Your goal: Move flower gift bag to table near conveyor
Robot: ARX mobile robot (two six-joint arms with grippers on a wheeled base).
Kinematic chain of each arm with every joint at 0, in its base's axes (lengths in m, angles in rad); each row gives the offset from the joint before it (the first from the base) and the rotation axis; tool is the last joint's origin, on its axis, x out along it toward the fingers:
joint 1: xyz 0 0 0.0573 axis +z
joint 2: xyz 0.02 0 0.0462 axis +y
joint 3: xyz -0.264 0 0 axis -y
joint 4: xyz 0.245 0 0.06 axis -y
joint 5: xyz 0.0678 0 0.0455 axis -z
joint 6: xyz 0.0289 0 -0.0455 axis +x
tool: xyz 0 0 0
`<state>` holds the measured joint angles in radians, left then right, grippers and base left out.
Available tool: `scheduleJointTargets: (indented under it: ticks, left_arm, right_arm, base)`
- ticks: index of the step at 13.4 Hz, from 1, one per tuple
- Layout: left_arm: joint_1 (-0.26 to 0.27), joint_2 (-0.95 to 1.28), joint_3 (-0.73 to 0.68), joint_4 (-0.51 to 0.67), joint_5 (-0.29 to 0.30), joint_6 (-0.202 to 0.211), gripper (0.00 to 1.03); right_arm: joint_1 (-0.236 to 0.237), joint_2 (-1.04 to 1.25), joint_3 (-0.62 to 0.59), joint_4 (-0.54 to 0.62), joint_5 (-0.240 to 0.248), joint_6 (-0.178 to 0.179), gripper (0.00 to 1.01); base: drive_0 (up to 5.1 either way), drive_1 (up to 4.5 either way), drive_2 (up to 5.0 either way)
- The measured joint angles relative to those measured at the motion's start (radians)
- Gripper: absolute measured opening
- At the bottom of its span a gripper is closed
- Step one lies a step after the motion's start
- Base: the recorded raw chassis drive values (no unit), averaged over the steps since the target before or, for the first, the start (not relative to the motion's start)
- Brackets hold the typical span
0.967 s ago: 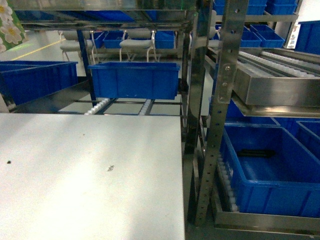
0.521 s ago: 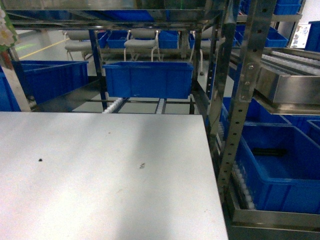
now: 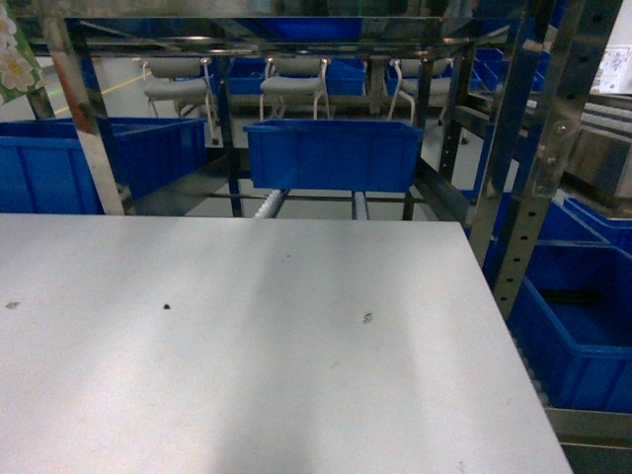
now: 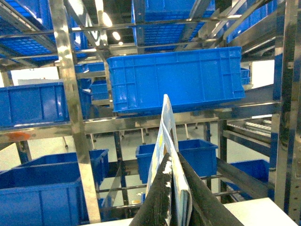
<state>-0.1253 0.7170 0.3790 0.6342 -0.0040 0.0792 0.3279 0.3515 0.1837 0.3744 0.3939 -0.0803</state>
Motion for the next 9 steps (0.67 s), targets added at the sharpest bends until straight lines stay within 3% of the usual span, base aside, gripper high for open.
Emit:
scheduleJointTargets:
  ticks: [9]
  left_arm:
    - [0.0, 0.0, 0.0, -0.001, 0.0, 0.0, 0.02]
  right_arm:
    - [0.0, 0.0, 0.0, 0.0, 0.0, 0.0, 0.02]
  base:
    - [-4.9, 2.41, 2.4]
